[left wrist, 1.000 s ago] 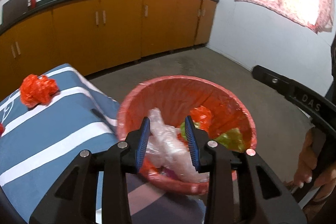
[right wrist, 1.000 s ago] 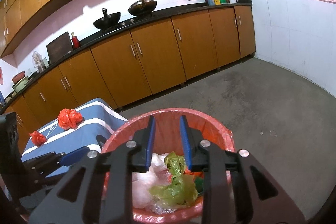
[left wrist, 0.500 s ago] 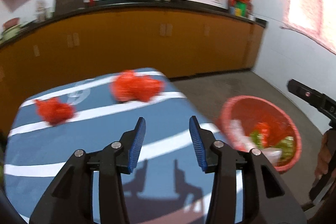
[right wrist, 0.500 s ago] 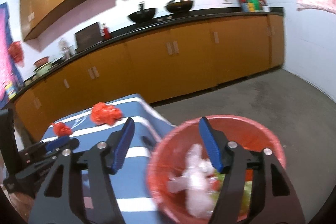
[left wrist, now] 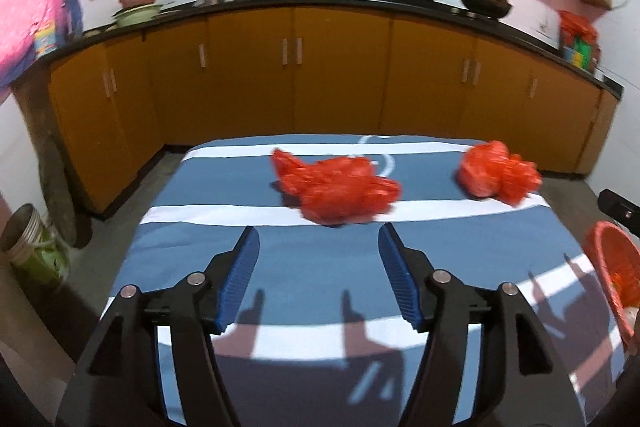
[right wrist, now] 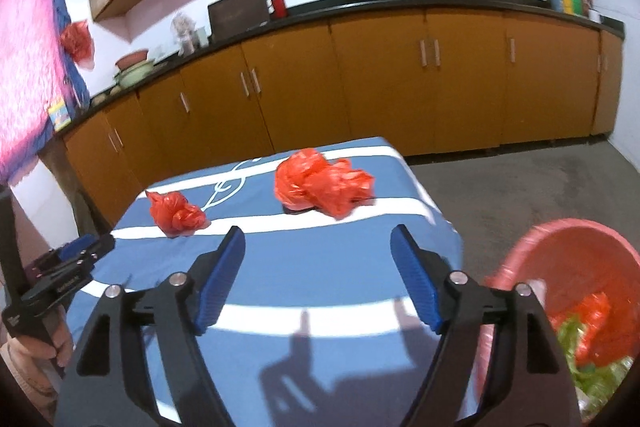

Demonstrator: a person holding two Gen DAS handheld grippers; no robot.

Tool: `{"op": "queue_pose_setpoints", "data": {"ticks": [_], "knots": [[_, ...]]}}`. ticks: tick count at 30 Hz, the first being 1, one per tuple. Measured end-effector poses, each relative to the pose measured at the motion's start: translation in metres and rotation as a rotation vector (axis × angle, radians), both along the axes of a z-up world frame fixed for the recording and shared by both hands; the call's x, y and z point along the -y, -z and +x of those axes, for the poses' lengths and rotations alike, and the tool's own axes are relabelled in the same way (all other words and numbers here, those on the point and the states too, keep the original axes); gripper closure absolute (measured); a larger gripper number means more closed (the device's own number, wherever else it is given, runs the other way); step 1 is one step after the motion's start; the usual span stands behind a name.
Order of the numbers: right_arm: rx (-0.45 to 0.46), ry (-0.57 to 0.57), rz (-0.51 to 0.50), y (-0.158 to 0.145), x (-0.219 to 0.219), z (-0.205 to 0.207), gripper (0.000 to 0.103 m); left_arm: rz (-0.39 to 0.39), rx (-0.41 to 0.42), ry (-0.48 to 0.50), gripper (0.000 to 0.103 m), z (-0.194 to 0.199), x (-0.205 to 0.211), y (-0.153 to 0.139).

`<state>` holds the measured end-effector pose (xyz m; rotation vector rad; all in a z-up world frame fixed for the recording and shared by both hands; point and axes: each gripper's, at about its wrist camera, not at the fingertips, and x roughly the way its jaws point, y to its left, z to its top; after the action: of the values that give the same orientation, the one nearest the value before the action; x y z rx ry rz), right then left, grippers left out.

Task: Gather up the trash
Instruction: 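Move both tools back over the table toward the remaining red bags, then grasp a red bag with the right tool while the left tool grasps another red bag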

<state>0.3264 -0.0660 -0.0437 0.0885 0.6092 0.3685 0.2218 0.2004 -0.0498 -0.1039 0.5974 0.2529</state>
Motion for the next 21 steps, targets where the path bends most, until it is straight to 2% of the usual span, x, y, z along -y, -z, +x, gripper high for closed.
{"op": "queue_pose_setpoints", "data": {"ticks": [4, 10, 15, 16, 18, 20, 21], "knots": [[-0.01, 0.019, -0.037, 0.008, -0.024, 0.035, 0.028, -0.006, 0.01, -0.026, 0.034, 0.012, -0.016, 0.005], [-0.017, 0.062, -0.116, 0.024, -0.043, 0.082, 0.028, -0.01, 0.02, -0.034, 0.031, 0.028, -0.03, 0.009], [-0.087, 0.053, -0.159, 0.043, -0.051, 0.111, 0.028, 0.006, 0.02, -0.009, 0.03, 0.037, -0.032, 0.01], [-0.1, 0.051, -0.163, 0.046, -0.052, 0.114, 0.031, 0.01, 0.019, -0.003, 0.03, 0.039, -0.032, 0.01], [-0.138, 0.044, -0.165, 0.054, -0.052, 0.12, 0.053, 0.014, 0.016, 0.003, 0.03, 0.042, -0.031, 0.011], [-0.173, 0.026, -0.156, 0.061, -0.051, 0.123, 0.085, 0.011, 0.014, 0.009, 0.03, 0.045, -0.03, 0.011], [-0.184, 0.015, -0.153, 0.063, -0.052, 0.123, 0.092, 0.008, 0.014, 0.009, 0.03, 0.045, -0.03, 0.011]]}}
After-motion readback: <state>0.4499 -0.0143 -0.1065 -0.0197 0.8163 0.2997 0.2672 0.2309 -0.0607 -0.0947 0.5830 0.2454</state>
